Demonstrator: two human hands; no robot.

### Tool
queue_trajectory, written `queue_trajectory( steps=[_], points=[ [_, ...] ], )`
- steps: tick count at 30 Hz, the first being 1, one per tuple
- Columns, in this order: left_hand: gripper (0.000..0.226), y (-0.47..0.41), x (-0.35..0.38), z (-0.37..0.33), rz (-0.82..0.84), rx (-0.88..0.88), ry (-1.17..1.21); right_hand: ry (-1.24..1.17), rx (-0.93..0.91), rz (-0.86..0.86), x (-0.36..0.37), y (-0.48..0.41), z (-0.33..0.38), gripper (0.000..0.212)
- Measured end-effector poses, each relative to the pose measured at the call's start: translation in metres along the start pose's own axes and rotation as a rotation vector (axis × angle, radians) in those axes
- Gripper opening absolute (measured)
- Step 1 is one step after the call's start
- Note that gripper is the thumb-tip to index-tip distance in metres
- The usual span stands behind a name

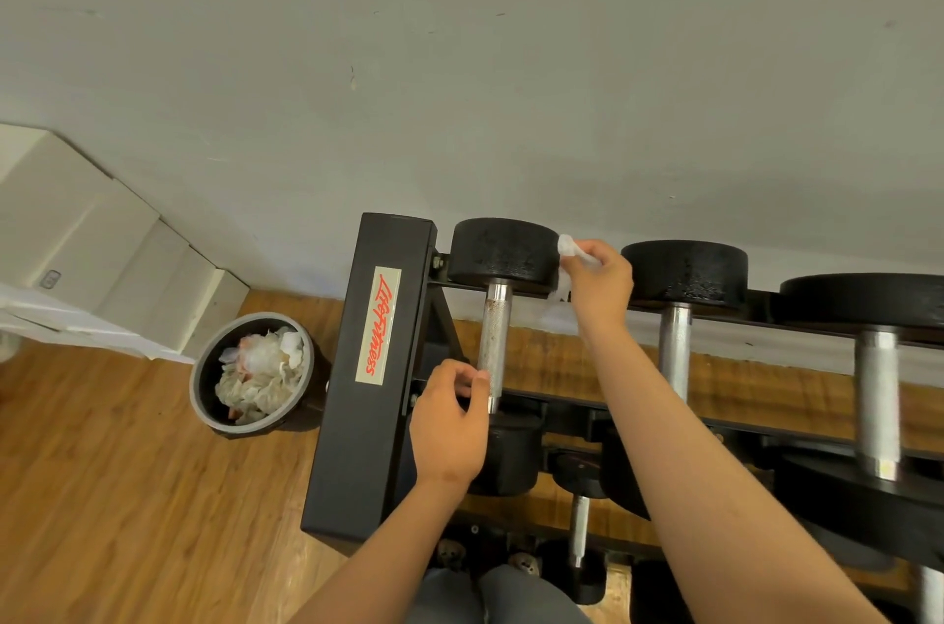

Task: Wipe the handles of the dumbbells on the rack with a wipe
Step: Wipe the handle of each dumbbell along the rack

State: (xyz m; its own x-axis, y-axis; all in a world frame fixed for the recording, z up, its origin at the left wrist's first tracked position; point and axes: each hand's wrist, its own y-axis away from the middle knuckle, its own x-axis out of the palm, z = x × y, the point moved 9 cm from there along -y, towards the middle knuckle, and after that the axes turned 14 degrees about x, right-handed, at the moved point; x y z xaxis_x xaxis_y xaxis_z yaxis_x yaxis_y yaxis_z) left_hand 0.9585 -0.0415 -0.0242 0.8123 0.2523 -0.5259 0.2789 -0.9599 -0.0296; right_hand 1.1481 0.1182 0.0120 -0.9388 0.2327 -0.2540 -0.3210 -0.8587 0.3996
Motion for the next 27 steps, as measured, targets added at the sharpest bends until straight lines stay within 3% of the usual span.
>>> queue_trajectory(
  steps=[9,14,21,27],
  points=[
    [0.008,-0.001,0.001,0.002,-0.008,-0.006,0.012,-0.040,0.057,0.029,-0.001,0.015,-0.037,0.009],
    [0.008,0.000,0.001,0.003,-0.011,-0.011,0.014,-0.062,0.047,0.027,0.002,-0.001,-0.011,0.010],
    [0.011,0.000,0.001,0.005,-0.034,-0.020,0.028,-0.043,0.108,0.078,0.005,-0.004,-0.018,0.029],
    [0.009,0.001,0.000,0.006,-0.037,-0.037,0.024,-0.039,0.144,0.093,0.009,0.004,-0.047,0.016]
  ],
)
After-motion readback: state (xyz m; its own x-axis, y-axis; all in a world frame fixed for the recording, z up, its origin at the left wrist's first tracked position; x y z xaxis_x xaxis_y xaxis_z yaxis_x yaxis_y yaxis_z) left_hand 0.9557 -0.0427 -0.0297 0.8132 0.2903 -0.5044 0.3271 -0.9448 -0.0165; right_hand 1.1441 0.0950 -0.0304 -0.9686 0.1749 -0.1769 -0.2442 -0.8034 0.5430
